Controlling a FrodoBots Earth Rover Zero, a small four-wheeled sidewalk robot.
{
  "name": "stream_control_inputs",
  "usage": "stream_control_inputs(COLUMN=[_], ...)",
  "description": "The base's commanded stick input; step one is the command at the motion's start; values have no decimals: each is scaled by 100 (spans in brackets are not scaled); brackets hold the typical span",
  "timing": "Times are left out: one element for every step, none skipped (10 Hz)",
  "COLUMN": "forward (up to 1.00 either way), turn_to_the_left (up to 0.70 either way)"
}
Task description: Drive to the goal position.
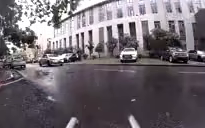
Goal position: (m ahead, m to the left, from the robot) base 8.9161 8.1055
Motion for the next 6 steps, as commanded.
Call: stream_control_inputs(forward=[45, 45, 45, 45, 45, 45], turn_to_the_left=[0, 0, 0, 0, 0, 0])
